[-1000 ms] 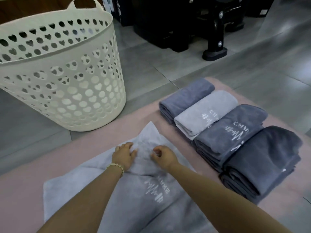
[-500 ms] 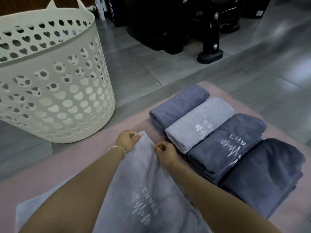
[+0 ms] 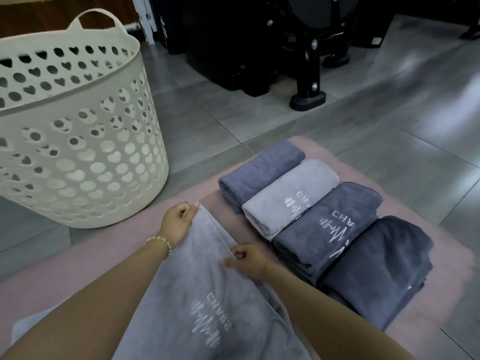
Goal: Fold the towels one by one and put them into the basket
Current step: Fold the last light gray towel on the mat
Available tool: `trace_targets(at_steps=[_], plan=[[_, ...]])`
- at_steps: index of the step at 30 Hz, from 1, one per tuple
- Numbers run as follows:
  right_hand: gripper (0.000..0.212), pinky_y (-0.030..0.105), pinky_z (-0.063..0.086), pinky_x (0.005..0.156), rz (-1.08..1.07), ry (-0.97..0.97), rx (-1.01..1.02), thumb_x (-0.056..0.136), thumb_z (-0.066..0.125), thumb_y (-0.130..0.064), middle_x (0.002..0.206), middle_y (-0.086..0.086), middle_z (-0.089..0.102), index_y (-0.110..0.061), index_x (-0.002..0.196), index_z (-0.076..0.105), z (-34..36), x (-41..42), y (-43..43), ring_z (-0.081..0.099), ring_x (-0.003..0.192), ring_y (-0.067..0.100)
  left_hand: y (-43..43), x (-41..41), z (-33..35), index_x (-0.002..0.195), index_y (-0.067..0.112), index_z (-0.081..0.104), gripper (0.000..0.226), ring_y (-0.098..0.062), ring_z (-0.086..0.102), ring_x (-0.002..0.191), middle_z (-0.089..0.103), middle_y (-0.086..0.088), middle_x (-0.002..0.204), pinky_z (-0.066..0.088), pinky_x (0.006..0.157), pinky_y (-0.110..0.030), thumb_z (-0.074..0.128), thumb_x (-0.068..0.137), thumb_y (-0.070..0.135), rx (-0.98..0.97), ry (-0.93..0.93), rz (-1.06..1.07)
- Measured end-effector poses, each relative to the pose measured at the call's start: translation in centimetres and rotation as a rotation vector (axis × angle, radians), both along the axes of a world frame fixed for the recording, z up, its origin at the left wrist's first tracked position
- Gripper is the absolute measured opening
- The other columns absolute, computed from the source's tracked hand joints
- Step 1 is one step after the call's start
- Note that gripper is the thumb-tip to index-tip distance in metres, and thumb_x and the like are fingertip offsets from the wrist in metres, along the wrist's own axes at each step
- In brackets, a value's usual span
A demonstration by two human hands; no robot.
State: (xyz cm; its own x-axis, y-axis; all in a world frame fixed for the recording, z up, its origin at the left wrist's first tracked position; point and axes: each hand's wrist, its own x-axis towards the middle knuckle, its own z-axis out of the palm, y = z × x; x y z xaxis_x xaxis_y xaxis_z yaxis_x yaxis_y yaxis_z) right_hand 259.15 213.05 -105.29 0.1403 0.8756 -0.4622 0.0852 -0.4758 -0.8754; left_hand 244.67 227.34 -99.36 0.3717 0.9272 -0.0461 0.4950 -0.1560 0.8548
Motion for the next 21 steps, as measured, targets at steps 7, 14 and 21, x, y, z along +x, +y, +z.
trace_targets(at_steps=[7, 14, 21], plan=[[0.028, 0.022, 0.056, 0.076, 0.346, -0.163, -0.281, 0.07, 0.082, -0.038, 0.072, -0.011, 0.065, -0.013, 0.081, 0.074, 2.7, 0.5, -5.2, 0.059, 0.066, 0.002, 0.8, -5.0, 4.0, 0.059, 0.015, 0.028, 0.044, -0.017, 0.027, 0.059, 0.027, -0.003, 0.06, 0.028, 0.052, -0.021, 0.051, 0.097, 0.023, 0.064, -0.131, 0.3], [0.033, 0.026, 0.056, 0.074, 0.251, -0.232, -0.276, 0.07, 0.081, -0.04, 0.083, -0.001, 0.07, -0.011, 0.085, 0.074, 5.8, -1.4, -9.0, 0.059, 0.071, 0.007, 0.5, -12.2, 9.6, 0.06, 0.016, 0.029, 0.044, -0.016, 0.026, 0.057, 0.028, -0.005, 0.061, 0.026, 0.053, -0.031, 0.049, 0.097, 0.028, 0.084, -0.214, 0.452], [0.019, 0.024, 0.056, 0.076, 0.025, 0.094, -0.055, 0.081, 0.072, -0.02, 0.092, 0.012, 0.073, -0.003, 0.09, 0.074, 12.2, -5.8, -7.4, 0.069, 0.081, 0.017, 0.1, -24.1, 14.6, 0.062, 0.013, 0.034, 0.041, -0.02, 0.032, 0.07, 0.036, -0.012, 0.071, 0.027, 0.051, -0.024, 0.048, 0.098, 0.026, 0.246, -0.217, 0.614]])
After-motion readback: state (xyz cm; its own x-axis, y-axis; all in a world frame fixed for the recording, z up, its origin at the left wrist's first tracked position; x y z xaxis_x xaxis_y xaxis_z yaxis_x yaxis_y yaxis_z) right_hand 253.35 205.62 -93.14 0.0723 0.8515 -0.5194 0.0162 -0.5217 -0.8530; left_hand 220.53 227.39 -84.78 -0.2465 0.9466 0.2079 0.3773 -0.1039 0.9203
